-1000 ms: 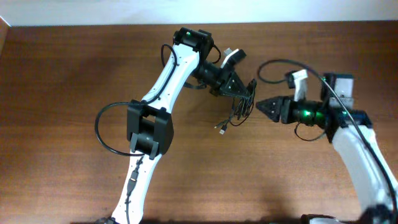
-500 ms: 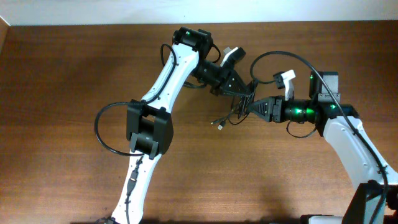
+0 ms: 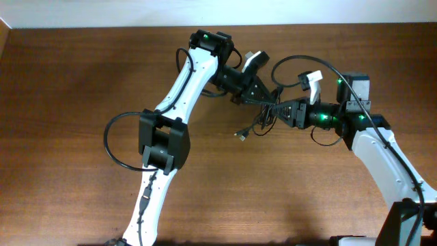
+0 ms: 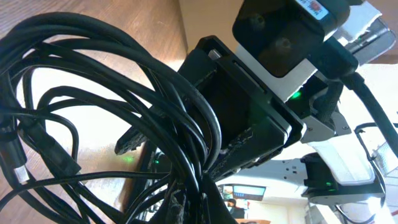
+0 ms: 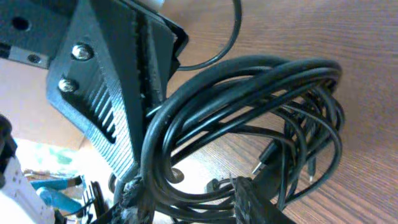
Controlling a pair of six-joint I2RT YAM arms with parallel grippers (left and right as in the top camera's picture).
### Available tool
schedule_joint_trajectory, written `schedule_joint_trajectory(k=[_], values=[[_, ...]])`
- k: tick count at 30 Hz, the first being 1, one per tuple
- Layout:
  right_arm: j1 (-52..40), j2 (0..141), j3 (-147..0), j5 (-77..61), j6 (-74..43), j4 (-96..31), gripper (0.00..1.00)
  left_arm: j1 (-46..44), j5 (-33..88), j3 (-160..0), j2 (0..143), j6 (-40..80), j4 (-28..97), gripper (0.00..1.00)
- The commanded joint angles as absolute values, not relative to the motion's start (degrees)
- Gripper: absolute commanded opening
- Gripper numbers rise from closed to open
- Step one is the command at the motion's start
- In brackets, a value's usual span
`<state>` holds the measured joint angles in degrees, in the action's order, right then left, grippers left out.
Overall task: Untangle cables
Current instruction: 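Grasp one cable strand with the right gripper and pull it rightward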
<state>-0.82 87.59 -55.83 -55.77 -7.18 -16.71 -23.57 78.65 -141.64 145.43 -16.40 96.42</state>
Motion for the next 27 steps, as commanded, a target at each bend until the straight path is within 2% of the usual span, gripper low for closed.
schedule_joint_trajectory(k=[1, 4, 5, 7, 9, 12, 17, 21, 27], values=[[-3.1, 87.9, -56.3, -50.2, -9.8, -14.9, 0.41, -23.9, 81.3, -142.5, 143.2, -15.6, 96.7, 0.00], [-5.4, 87.9, -56.3, -44.9, -13.5, -11.6, 0.40, -23.9, 81.7, -142.5, 143.2, -15.6, 96.7, 0.00], [-5.9, 87.9, -56.3, -43.6, -14.1, -10.5, 0.30, -23.9, 81.7, -142.5, 143.2, -15.6, 96.7, 0.00], [-6.0, 87.9, -56.3, -43.7, -14.0, -9.3, 0.24, -23.9, 81.7, -142.5, 143.2, -15.6, 96.7, 0.00], [-6.0, 87.9, -56.3, -43.6, -14.0, -9.2, 0.04, -23.9, 81.9, -142.5, 143.2, -15.6, 96.7, 0.00], [-4.0, 87.6, -56.3, -43.9, -14.0, -10.8, 0.04, -23.9, 80.0, -142.5, 143.2, -15.7, 96.7, 0.00], [1.4, 81.5, -56.3, -47.8, -14.0, -17.2, 0.04, -23.9, 63.4, -142.5, 143.2, -16.0, 96.7, 0.00], [3.7, 77.7, -56.3, -47.4, -13.8, -27.2, 0.04, -23.9, 49.5, -142.5, 143.2, -16.3, 95.6, 0.00], [4.3, 77.7, -56.3, -29.4, -11.2, -43.1, 0.04, -23.9, 39.0, -142.5, 143.2, -16.0, 94.7, 0.00]])
